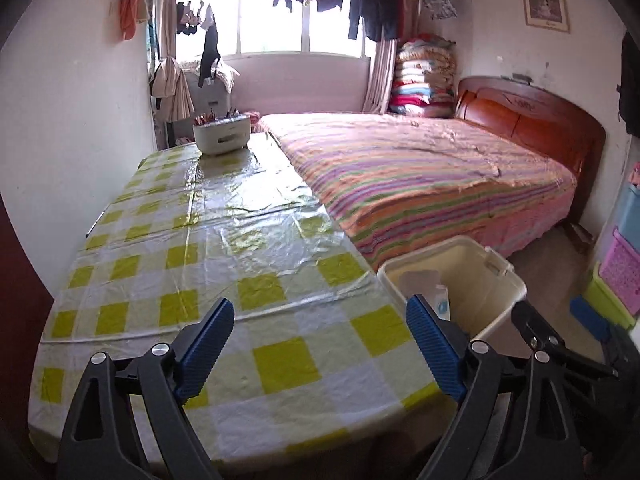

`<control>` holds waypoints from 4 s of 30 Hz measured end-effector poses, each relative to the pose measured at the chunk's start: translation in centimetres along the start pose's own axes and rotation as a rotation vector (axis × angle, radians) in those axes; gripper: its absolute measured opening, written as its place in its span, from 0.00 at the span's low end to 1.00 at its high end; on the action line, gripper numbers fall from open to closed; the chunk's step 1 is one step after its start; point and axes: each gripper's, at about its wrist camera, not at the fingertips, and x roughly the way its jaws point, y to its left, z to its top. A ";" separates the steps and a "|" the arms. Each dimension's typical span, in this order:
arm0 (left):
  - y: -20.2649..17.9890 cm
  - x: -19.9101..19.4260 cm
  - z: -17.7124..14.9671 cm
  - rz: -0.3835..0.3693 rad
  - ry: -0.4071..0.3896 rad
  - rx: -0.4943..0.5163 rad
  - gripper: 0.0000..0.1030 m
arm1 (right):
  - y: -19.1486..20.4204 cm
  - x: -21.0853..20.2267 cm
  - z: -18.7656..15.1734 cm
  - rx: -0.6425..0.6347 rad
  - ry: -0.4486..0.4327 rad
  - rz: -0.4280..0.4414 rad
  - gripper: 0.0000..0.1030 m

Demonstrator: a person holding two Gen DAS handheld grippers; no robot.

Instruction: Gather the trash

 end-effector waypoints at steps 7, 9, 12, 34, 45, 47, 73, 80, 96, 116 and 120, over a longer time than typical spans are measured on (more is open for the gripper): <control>0.7 -0.7 -0.6 0.044 0.013 0.020 0.83 | 0.2 -0.9 1.3 -0.008 -0.004 -0.006 0.93; 1.3 -0.8 -0.5 0.052 0.016 0.002 0.83 | 0.1 -1.1 1.6 -0.009 -0.004 -0.013 0.93; 1.9 -0.8 -0.4 0.055 0.023 -0.016 0.83 | 0.2 -0.8 1.5 -0.015 -0.003 -0.025 0.93; 3.1 -0.4 0.7 0.113 0.025 -0.007 0.83 | 2.3 1.2 3.4 -0.056 0.010 -0.012 0.93; 2.4 0.9 1.5 0.133 0.030 0.009 0.83 | 2.0 3.3 3.8 -0.042 0.036 0.010 0.93; 2.2 1.2 1.7 0.140 0.030 0.015 0.83 | 1.9 3.8 3.9 -0.039 0.044 0.015 0.93; 0.7 3.7 2.4 0.098 0.077 0.041 0.83 | 0.3 5.5 4.4 0.011 0.082 -0.003 0.93; 0.0 3.9 2.4 0.081 0.089 0.064 0.83 | 0.2 5.4 4.5 0.011 0.085 -0.001 0.93; -0.1 3.9 2.5 0.088 0.109 0.061 0.83 | 0.8 5.3 4.5 0.001 0.093 0.019 0.93; -1.6 3.4 2.3 0.052 0.118 0.109 0.91 | 0.2 4.7 4.4 0.010 0.091 0.014 0.93; -2.1 3.4 2.2 0.046 0.123 0.127 0.91 | 0.1 4.8 4.2 0.011 0.095 0.011 0.93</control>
